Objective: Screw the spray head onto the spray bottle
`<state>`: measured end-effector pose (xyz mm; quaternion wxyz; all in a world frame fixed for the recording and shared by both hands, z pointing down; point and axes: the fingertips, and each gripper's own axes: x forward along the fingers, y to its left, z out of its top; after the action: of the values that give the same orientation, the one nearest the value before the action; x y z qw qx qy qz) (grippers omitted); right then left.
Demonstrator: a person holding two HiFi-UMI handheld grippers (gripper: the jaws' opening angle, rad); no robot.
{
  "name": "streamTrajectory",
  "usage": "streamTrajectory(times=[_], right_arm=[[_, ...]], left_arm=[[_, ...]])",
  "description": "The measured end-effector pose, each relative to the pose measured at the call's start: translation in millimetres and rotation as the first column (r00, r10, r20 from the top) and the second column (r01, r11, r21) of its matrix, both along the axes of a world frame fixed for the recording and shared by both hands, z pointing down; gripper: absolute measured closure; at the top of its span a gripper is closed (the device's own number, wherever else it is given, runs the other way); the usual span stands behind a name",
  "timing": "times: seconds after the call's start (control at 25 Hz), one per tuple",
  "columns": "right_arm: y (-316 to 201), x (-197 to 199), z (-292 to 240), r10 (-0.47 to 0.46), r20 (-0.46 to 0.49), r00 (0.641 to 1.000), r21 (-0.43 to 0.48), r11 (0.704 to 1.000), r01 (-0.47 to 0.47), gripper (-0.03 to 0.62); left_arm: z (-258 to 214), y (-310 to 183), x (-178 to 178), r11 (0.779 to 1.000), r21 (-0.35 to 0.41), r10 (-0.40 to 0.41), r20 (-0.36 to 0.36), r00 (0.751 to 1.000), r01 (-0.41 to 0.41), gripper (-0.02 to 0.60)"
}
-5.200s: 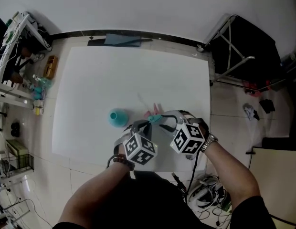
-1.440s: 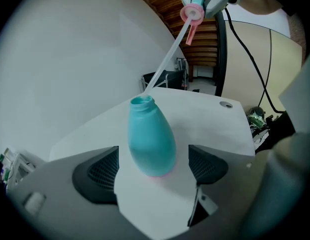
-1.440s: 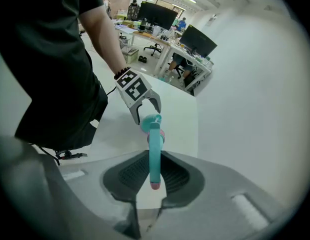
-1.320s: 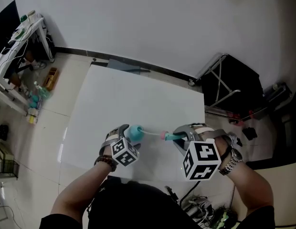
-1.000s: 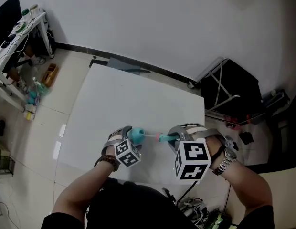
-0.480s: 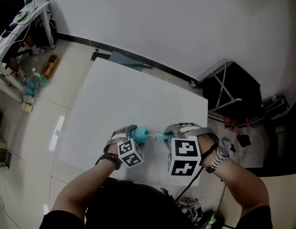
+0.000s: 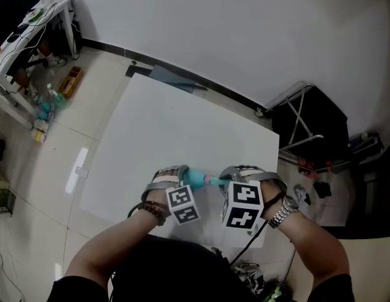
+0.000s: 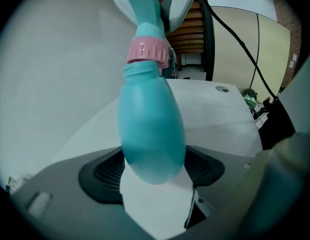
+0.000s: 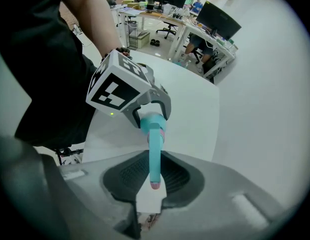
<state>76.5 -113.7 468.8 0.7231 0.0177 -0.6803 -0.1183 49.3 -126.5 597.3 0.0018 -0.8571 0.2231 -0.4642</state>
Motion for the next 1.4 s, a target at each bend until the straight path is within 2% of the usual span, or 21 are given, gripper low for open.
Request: streamTrajectory(times=[0.4, 0.84, 1.0, 1.12, 1.24, 1.32, 1.4], right_arm=[[4, 6, 1, 0.038, 0.051, 0.998, -0.029, 0.999, -0.037, 0.54], [12, 16, -5, 0.135, 0.121, 0.984, -0.094, 0.988, -0.124, 0.54], [14, 21, -7, 0.228, 0.162, 0.96, -0.143, 0.968, -0.206, 0.54], [14, 23, -9, 0.359, 0.203, 0.911, -0.215, 0.924, -0.317, 0.54], [14, 26, -8, 0.508, 0.229, 0.83, -0.302, 0.848, -0.435, 0.539], [16, 29, -7, 0.613, 0.235, 0.755, -0.38, 0.772, -0.509, 0.54], [17, 30, -7, 0.731, 0.224, 0.645, -0.477, 0.659, -0.581, 0.539]], left_arm=[[-1, 3, -6, 0.999, -0.016, 0.032, 0.131, 0.991, -0.031, 0.184], [-15, 4, -3, 0.994, 0.076, 0.053, 0.231, 0.971, -0.073, 0.186], [-21, 3, -4, 0.99, 0.121, 0.044, 0.264, 0.964, -0.078, 0.19], [-26, 1, -7, 0.986, 0.149, 0.034, 0.292, 0.956, -0.08, 0.193], [-28, 0, -9, 0.982, 0.169, 0.025, 0.32, 0.947, -0.084, 0.196], [-29, -1, -10, 0.978, 0.189, 0.021, 0.347, 0.938, -0.092, 0.196], [-30, -3, -10, 0.973, 0.21, 0.015, 0.364, 0.931, -0.098, 0.196]])
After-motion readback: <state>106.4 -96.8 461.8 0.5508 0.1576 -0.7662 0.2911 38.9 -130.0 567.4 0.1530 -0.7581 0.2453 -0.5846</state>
